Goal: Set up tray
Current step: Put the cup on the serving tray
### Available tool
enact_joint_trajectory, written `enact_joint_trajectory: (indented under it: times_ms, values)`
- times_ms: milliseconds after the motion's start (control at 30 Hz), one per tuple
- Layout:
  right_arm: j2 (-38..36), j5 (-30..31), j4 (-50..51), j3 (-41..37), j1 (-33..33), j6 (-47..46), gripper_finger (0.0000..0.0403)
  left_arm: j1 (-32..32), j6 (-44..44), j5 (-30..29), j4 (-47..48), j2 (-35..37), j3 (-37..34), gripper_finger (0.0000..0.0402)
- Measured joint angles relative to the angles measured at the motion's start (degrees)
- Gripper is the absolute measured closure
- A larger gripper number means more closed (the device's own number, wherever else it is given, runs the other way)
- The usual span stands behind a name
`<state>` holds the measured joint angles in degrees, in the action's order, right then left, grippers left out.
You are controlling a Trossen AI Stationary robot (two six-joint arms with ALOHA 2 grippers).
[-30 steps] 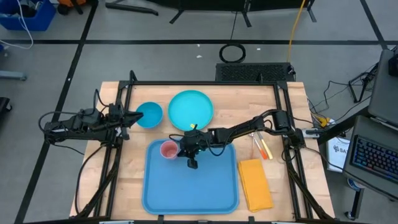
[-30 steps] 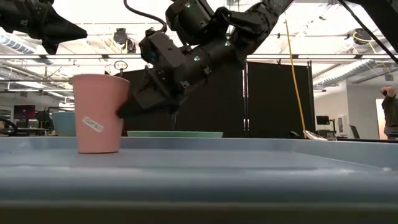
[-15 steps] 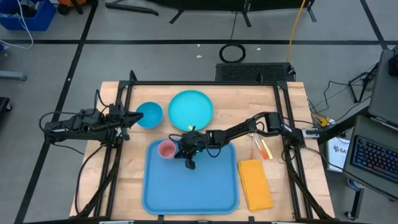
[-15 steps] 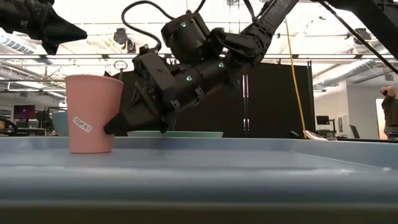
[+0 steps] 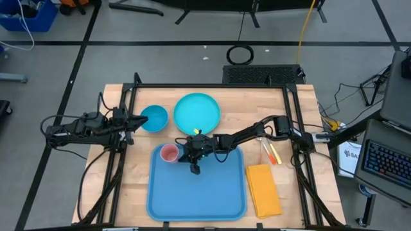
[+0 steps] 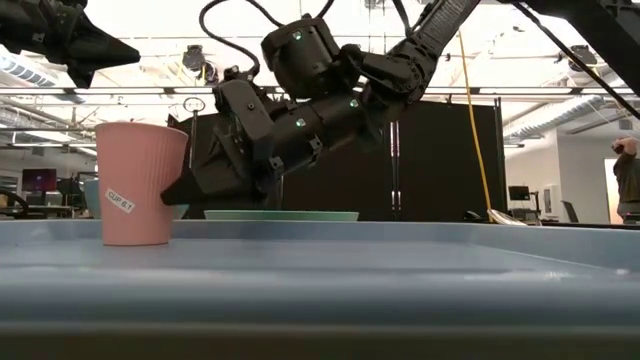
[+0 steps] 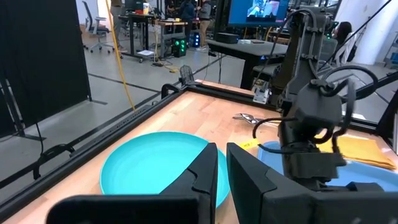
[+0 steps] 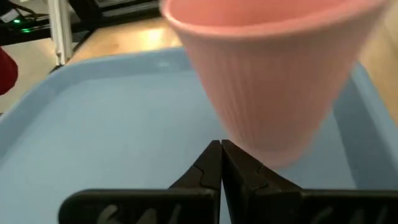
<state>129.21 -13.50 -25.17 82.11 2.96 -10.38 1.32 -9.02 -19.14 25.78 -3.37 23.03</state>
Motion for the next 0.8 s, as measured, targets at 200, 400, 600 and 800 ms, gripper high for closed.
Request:
enact_joint_trajectory:
  times_ms: [200,400,600,800]
  values:
    - [0.0,0.2,-1.6,0.0,-0.5,-0.9,0.0403,0.0,0.0,-0.3,0.0,0.0,0.0,0.0366]
    - [0.0,-0.1,-5.1,0.0,-0.3,-1.0,0.0403,0.0,0.0,-0.3,0.0,0.0,0.0,0.0366]
    - [0.0,-0.1,-7.7,0.0,-0.4,-1.0,0.0403,0.0,0.3,-0.4,0.1,0.0,0.0,0.0366]
    - [0.2,-0.1,-8.1,0.0,-0.3,-0.8,0.0403,0.0,0.3,-0.4,0.1,0.0,0.0,0.0366]
